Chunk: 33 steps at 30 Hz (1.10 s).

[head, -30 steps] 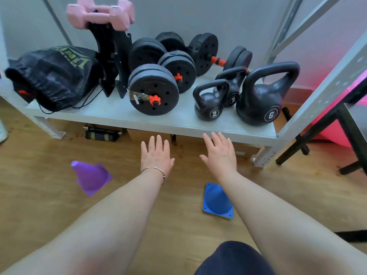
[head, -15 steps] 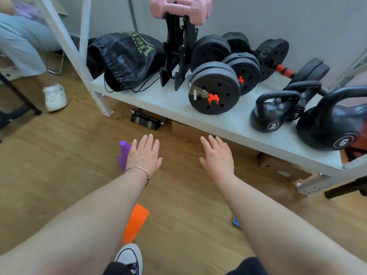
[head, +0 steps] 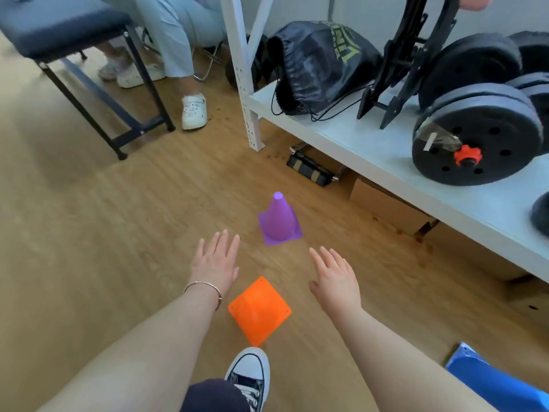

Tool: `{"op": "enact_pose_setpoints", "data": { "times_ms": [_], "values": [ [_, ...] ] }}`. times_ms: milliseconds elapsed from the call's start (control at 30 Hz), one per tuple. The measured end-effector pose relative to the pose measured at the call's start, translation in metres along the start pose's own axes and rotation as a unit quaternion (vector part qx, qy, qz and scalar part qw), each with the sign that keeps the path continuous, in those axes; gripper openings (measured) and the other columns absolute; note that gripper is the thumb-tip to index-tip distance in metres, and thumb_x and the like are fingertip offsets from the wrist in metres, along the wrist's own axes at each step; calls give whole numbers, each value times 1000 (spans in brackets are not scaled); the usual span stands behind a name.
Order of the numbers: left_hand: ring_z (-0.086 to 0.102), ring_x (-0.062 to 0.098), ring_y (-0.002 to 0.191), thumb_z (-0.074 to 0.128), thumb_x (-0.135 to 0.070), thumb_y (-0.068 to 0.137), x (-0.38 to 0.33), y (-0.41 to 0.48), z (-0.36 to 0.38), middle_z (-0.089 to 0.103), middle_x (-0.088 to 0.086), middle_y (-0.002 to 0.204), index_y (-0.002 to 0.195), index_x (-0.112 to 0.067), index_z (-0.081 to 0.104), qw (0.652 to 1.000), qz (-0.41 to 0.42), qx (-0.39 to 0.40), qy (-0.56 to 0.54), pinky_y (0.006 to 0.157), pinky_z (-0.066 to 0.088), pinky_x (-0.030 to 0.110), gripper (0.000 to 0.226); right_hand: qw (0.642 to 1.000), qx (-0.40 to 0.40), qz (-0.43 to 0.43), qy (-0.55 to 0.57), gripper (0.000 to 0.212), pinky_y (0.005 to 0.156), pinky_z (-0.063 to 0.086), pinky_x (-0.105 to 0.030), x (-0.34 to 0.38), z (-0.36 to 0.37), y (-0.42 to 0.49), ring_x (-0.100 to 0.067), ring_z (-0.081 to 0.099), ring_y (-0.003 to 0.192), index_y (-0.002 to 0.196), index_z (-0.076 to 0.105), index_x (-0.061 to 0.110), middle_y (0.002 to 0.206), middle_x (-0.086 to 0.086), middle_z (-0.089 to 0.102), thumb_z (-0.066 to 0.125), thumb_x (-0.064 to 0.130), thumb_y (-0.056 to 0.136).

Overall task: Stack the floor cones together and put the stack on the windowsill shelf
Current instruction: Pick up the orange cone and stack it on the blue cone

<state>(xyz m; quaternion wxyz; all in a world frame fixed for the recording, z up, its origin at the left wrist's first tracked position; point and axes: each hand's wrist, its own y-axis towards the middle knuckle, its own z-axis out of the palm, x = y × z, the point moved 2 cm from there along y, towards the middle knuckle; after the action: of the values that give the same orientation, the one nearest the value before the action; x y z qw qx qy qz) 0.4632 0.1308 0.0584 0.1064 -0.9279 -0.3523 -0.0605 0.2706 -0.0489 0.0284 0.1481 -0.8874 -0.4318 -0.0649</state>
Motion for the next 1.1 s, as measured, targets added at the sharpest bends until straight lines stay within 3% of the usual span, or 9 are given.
{"op": "enact_pose_setpoints", "data": {
  "times_ms": [267,433,533,667,800,933,1100],
  "values": [
    [15,19,149,55,-43,90,24,-18,77,11,3,163,153,-25,7,991,3,125,-38,120,12,43,81,981,165,-103,14,87,112,35,-37,42,73,8,-22,31,145,154,21,38,161,6,29,69,40,82],
    [28,21,144,56,-42,90,1,-27,106,21,2,160,152,-25,11,984,-1,160,-73,119,18,43,78,971,206,-122,20,89,106,39,-35,52,94,14,-23,39,139,154,19,38,157,6,36,71,44,82],
    [38,23,137,58,-42,89,-5,-28,115,38,3,151,151,-25,18,979,-16,180,-93,114,26,42,75,964,239,-99,65,91,98,43,-33,57,103,18,-25,47,132,154,19,38,150,0,44,73,39,81],
    [56,30,120,63,-50,83,-7,-29,118,57,6,132,138,-24,38,960,-34,250,-122,95,43,39,67,954,257,-71,137,94,98,42,-29,59,110,20,-27,51,129,155,21,37,146,-7,48,77,29,79],
    [62,30,109,70,-55,75,-15,-33,124,65,7,119,123,-23,53,928,-88,309,-187,88,52,40,61,950,277,-81,122,88,95,44,-29,55,113,27,-29,54,126,155,20,37,146,-10,47,69,17,84],
    [62,29,110,73,-48,75,-28,-42,138,64,7,123,133,-20,46,903,-143,301,-271,90,51,39,69,950,279,-96,97,83,90,45,-29,54,114,39,-30,57,121,155,20,37,143,-11,50,61,13,87],
    [51,27,127,74,-37,77,-36,-46,140,51,6,142,149,-25,27,874,-183,240,-381,101,43,35,87,954,278,-63,92,92,88,51,-35,46,114,45,-32,61,113,155,19,40,126,-17,60,73,21,83]
  ]
}}
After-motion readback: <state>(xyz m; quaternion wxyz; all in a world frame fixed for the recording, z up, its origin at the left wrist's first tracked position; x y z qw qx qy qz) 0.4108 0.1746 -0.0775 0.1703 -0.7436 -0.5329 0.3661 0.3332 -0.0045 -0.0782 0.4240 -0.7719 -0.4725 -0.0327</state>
